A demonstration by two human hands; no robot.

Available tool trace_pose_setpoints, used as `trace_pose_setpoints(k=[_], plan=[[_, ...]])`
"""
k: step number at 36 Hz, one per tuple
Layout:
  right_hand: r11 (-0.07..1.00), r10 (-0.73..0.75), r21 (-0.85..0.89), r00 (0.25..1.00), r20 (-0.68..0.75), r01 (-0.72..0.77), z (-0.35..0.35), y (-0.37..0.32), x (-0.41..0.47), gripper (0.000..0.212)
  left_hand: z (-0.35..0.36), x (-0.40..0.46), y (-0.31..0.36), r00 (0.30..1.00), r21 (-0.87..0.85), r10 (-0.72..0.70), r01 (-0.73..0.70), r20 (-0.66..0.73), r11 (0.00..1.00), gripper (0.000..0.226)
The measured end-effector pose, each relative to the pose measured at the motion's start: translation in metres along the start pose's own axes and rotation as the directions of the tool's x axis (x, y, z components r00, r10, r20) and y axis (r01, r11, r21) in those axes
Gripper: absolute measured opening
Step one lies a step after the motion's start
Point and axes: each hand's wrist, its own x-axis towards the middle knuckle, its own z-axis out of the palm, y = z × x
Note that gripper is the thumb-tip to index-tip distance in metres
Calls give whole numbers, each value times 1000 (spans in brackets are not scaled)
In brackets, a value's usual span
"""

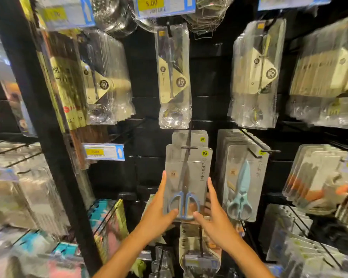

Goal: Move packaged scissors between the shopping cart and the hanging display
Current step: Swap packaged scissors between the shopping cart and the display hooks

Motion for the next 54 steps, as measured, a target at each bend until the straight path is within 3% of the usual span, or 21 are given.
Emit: trace_pose_setpoints(k=[7, 10, 16, 20, 29, 34, 39, 45, 54], plan=[[999, 49, 9, 997, -66, -49, 4, 8, 49, 105, 0, 39, 1, 999, 23, -38, 38, 19, 999, 116], [998, 63, -7, 990, -122, -64, 3, 10, 64, 105, 1, 56, -3, 995, 50, -93, 91, 41, 995, 104], [997, 70, -21, 981, -181, -75, 0, 17, 84, 104, 3, 83, -22, 984, 94, -179, 178, 5, 980, 103], [994, 87, -40, 977, -195, -97, 2, 29, 89, 105, 6, 90, -27, 987, 151, -161, 164, -29, 975, 96], [976, 190, -76, 968, -162, -204, 26, 75, 46, 81, 2, 38, -68, 957, 367, -281, 286, -69, 885, 76], [982, 161, -104, 987, 13, -159, 46, 79, 5, 58, -6, -21, -91, 966, 475, -252, 247, -53, 845, 73], [972, 141, -216, 959, 244, -88, 76, 63, -25, 53, -18, -91, -100, 976, 490, -211, 213, -59, 845, 66], [953, 81, -290, 847, 525, 88, 125, 37, -60, 51, -43, -193, -107, 977, 463, -196, 211, -81, 861, 56], [969, 29, -186, 670, 742, 165, 246, -7, -136, 43, -86, -390, -126, 916, 429, -322, 398, -240, 811, 55]])
